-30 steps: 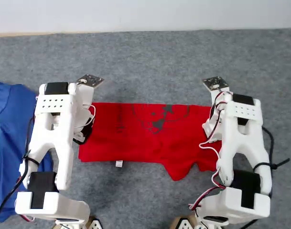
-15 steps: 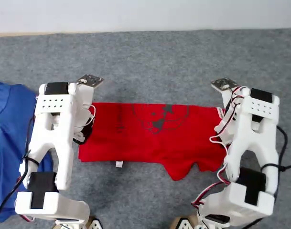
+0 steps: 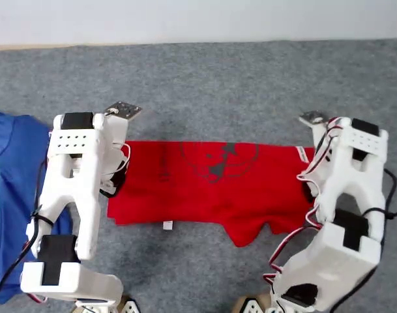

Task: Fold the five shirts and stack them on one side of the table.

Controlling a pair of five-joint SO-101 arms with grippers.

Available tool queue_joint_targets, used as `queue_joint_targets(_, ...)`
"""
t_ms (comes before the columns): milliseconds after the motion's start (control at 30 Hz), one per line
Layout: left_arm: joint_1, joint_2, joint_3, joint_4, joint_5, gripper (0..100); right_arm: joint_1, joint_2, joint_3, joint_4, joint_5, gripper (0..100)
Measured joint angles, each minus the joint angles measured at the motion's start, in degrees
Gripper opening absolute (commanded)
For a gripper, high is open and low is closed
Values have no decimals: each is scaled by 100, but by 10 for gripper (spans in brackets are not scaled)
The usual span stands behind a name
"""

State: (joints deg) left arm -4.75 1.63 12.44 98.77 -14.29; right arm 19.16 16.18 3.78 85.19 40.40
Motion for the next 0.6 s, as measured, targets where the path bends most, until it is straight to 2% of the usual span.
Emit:
queue_joint_targets(267, 0, 0, 0, 0, 0, 3, 26, 325, -589, 273, 9, 10)
queue_joint_targets(467, 0, 0, 0, 0, 0, 4, 9, 343, -659, 756, 325, 17)
queue_joint_targets(600, 0, 0, 0, 0, 0, 11, -105, 343, -659, 985, 360, 106)
